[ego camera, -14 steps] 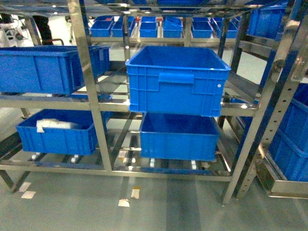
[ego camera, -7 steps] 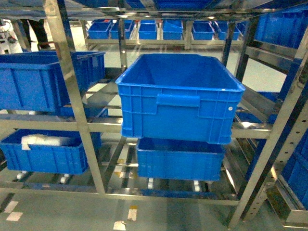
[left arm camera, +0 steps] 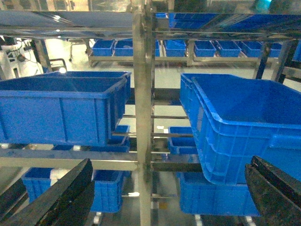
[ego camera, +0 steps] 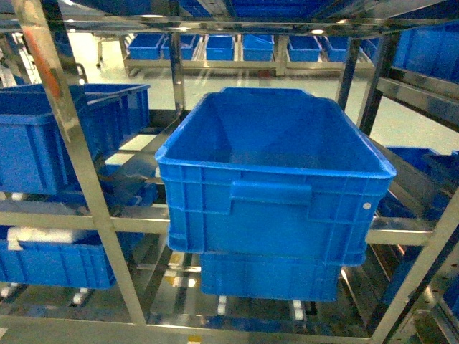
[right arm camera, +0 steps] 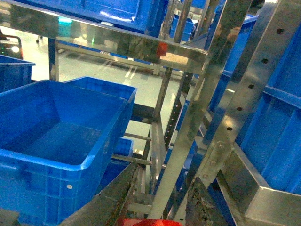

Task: Pick red block from blue box to shelf

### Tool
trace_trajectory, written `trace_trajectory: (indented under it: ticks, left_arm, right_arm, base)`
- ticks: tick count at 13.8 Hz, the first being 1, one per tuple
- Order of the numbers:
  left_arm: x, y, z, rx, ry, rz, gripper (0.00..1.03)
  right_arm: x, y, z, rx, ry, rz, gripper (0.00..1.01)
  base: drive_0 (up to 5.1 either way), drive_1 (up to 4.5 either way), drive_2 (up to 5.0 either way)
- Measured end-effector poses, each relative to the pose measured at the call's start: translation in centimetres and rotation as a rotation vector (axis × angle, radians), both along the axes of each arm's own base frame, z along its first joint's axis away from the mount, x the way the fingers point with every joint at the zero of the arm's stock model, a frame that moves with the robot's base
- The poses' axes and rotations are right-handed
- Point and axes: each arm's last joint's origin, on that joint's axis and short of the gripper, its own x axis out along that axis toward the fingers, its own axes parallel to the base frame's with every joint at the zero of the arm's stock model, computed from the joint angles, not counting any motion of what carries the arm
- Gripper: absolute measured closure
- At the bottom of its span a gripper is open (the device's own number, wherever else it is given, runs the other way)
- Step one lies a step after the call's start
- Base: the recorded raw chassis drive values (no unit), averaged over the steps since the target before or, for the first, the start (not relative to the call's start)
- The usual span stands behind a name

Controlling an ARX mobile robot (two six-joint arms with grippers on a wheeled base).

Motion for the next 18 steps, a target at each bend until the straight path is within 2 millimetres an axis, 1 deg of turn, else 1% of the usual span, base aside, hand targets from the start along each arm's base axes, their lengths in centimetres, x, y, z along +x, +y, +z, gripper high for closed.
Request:
trace_trajectory:
  ticks: [5,18]
  left_arm:
    - [0.00,0.00,0.01,0.000,-0.002,0.000,0.05]
    - [0.00,0.00,0.00,0.000,0.000,0.000,0.05]
  right_arm:
    - [0.00,0.00,0.02,0.000,-0.002,0.000,0.74]
    - [0.00,0.01,0.01,0.000,-0.001,0.001,0.74]
  base:
    - [0.0,3.67,-3.7]
    - [0.0,0.00,0.0]
